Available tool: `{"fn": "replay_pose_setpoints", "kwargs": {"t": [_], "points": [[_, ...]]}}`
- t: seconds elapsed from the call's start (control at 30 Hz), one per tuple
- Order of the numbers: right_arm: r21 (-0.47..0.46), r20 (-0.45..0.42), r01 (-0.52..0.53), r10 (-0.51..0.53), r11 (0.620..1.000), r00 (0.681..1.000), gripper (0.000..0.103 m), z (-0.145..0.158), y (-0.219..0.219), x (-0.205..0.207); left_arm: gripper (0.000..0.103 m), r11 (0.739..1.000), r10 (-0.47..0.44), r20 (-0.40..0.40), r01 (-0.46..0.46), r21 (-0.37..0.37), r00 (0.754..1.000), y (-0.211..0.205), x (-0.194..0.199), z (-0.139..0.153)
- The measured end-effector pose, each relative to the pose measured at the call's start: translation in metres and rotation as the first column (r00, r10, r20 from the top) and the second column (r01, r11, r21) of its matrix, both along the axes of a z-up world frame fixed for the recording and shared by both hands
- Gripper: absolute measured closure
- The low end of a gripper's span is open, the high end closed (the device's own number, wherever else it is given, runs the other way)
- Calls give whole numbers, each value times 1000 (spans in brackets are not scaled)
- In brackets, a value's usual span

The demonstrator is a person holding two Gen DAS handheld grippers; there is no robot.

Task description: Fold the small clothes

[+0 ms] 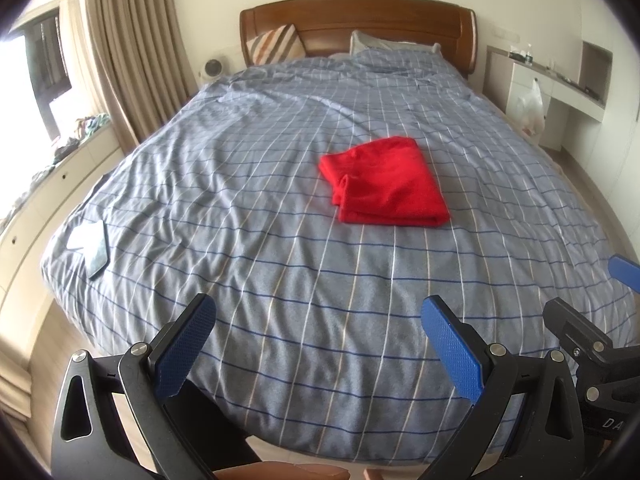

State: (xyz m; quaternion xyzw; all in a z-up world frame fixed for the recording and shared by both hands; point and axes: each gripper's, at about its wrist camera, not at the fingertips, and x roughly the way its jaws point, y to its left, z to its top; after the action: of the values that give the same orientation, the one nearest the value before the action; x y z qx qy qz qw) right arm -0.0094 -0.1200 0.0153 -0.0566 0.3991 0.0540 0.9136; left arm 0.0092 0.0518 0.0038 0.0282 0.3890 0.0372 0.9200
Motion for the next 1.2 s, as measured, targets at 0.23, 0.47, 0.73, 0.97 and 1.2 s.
{"fn": "replay_pose_setpoints", "kwargs": {"t": [0.23,0.47,0.73,0.97,1.2], "points": [[0,1,0,0,1000,1000,1,0,0,0,0,1000,0,1,0,0,1000,0,0,0],[-15,2,-2,2,1000,1000,1,-1,3,-1,0,1000,2,0,-2,-2,1000,-1,0,-1],[-16,5,-3,3,1000,1000,1,-2,4,-1,0,1000,1,-1,-1,-2,1000,0,1,-1],[-13,6,0,0,1000,1000,1,-1,1,-1,0,1000,-5,-8,5,-2,1000,-3,1,-2],[-11,7,-1,1,1000,1000,1,-1,0,0,0,1000,-3,-2,3,-5,1000,-2,1,-3]]}}
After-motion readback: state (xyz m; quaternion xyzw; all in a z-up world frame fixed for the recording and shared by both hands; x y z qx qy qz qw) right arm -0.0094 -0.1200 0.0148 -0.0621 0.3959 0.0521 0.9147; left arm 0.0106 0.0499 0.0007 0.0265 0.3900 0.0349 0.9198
